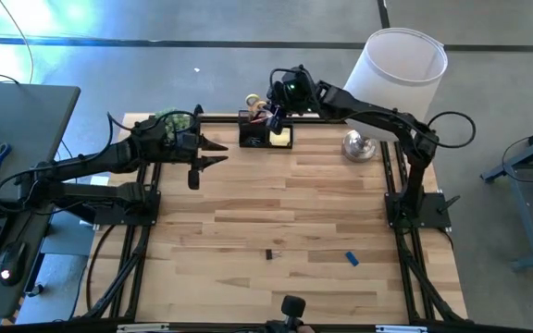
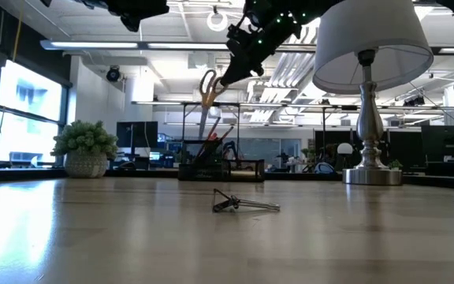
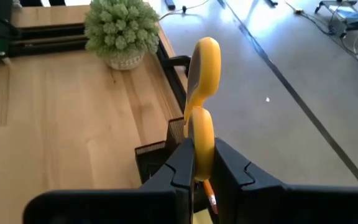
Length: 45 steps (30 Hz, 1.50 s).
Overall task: Pick and place office supplies into organizer
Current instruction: Put the scissor into the top left slot of the desk organizer, then put the black binder clip into the bottom left slot of the desk organizer
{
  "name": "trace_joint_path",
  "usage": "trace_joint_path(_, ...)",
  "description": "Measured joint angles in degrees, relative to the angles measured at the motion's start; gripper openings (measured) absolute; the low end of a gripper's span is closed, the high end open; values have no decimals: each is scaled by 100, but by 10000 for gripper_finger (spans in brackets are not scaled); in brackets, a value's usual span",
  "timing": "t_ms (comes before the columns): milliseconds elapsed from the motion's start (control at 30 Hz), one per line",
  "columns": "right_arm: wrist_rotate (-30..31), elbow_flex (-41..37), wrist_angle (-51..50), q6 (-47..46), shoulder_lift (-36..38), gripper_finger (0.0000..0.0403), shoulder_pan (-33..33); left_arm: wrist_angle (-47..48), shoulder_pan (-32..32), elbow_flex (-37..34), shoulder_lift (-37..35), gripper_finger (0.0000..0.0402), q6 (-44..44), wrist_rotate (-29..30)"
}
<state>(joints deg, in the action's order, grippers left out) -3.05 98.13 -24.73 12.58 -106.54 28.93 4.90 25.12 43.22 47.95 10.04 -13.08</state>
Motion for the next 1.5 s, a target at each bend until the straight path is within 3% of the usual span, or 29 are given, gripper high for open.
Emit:
trace_joint_path(433,-68,-4,586,-172,-711,27,206,15,0,-2,26,97,-21,2)
trace_joint_path(933,-702,-4,205,-484,-769,60,423,10,0,-2,26,97,7,24)
trace_joint_path(1267,-595,4,273,-477,-258,135,279,53,0,-2,26,97,17,24)
trace_joint_path(1500,-280,13,-206,-352,288,155,-71,62,0,-2,26,97,17,24)
